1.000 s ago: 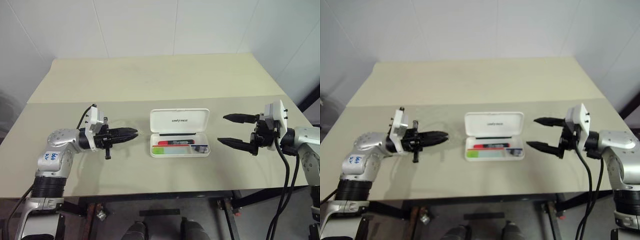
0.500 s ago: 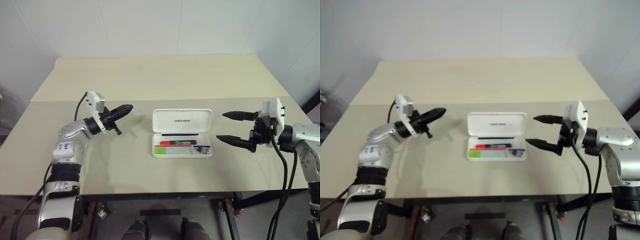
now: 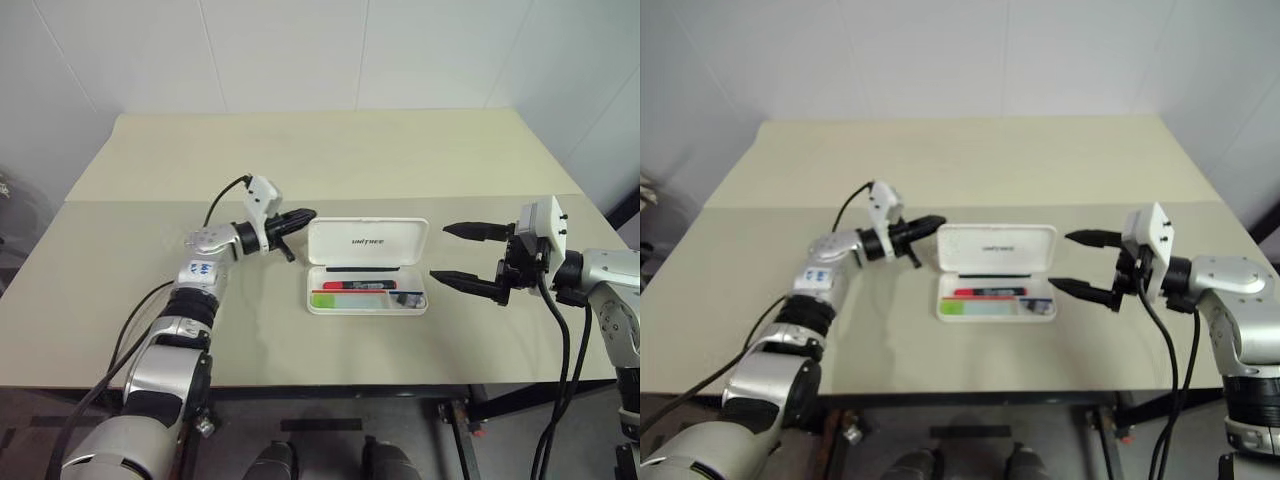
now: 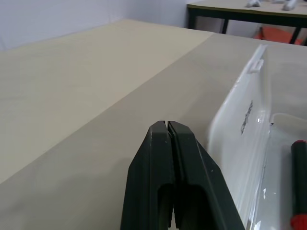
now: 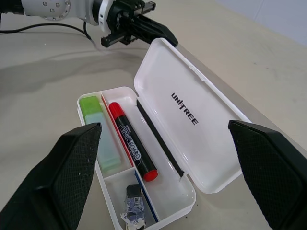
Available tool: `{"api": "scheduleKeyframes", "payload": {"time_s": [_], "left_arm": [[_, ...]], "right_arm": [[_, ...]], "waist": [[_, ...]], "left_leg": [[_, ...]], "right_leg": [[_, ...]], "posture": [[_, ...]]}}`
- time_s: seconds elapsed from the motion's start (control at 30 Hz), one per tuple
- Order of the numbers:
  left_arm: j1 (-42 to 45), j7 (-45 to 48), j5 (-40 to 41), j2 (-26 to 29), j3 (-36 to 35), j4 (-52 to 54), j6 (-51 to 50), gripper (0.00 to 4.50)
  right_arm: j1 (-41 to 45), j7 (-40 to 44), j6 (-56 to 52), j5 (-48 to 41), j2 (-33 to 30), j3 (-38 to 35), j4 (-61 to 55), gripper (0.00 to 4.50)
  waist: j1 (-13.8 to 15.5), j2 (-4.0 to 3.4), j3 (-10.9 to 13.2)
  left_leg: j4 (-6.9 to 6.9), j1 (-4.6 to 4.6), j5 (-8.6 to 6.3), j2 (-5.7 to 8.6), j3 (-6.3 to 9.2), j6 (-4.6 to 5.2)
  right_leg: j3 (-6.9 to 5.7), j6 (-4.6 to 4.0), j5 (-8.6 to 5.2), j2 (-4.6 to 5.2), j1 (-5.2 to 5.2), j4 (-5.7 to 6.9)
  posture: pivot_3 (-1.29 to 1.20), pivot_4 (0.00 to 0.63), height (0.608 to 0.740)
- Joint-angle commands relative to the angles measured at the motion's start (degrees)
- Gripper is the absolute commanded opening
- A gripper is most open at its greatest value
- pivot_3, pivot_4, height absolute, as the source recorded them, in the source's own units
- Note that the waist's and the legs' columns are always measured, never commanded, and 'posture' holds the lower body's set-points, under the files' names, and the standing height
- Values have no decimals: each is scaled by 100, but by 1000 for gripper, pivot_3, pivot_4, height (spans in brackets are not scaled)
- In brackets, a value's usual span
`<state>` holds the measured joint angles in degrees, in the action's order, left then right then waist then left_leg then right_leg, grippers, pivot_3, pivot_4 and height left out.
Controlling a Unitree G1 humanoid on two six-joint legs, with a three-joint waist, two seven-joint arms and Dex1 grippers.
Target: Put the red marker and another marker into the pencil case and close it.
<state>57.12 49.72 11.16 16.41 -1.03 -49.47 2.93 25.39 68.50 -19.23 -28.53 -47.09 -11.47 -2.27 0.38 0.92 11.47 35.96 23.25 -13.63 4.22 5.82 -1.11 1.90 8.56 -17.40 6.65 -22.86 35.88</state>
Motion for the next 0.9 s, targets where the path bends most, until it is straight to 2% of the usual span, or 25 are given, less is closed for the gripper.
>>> {"api": "scheduleKeyframes", "payload": {"time_s": [0.03, 0.23, 0.33, 0.57, 0.63, 0.9], "left_arm": [[222, 383, -30, -54, 61, -6, 351, 50], [29, 1067, -165, 94, 299, 225, 761, 50], [-258, 1615, -232, 264, 545, 687, 783, 50], [-748, 1751, -593, 615, 1032, 1737, -41, 50], [-842, 1746, -607, 610, 1134, 2045, -356, 50], [-1110, 1684, -796, 513, 1661, 2913, -1209, 50]], "right_arm": [[-25, -80, -25, -138, -35, -116, -268, 4500], [-90, -146, -60, -184, -45, -150, -347, 4500], [-140, -190, -71, -207, -48, -170, -391, 4500], [-210, -273, -69, -243, -36, -159, -460, 4500], [-236, -296, -69, -252, -27, -153, -482, 4500], [-374, -414, -62, -284, 6, -161, -603, 4500]], "waist": [[-10, 1, 1], [-29, 2, 1], [-50, 1, 1], [-41, 2, 2], [-41, 2, 1], [-37, 2, 2]], "left_leg": [[0, 0, 0, 0, -1, 0], [1, 0, 0, 0, 0, 1], [0, 0, -1, 0, -2, 1], [6, -1, -4, -2, 0, 6], [7, -1, -20, -2, 1, 33], [7, -1, -21, -2, 1, 35]], "right_leg": [[0, 0, 0, 0, 0, 0], [0, 0, 0, 0, 0, 0], [1, 0, 0, 0, 0, 1], [2, 0, 0, -1, 1, 4], [3, 0, 0, 0, 2, 7], [3, 0, 0, 0, 4, 3]], "posture": [[0, 150, 740], [0, 150, 740], [0, 150, 740], [0, 150, 740], [0, 150, 740], [0, 150, 740]]}}
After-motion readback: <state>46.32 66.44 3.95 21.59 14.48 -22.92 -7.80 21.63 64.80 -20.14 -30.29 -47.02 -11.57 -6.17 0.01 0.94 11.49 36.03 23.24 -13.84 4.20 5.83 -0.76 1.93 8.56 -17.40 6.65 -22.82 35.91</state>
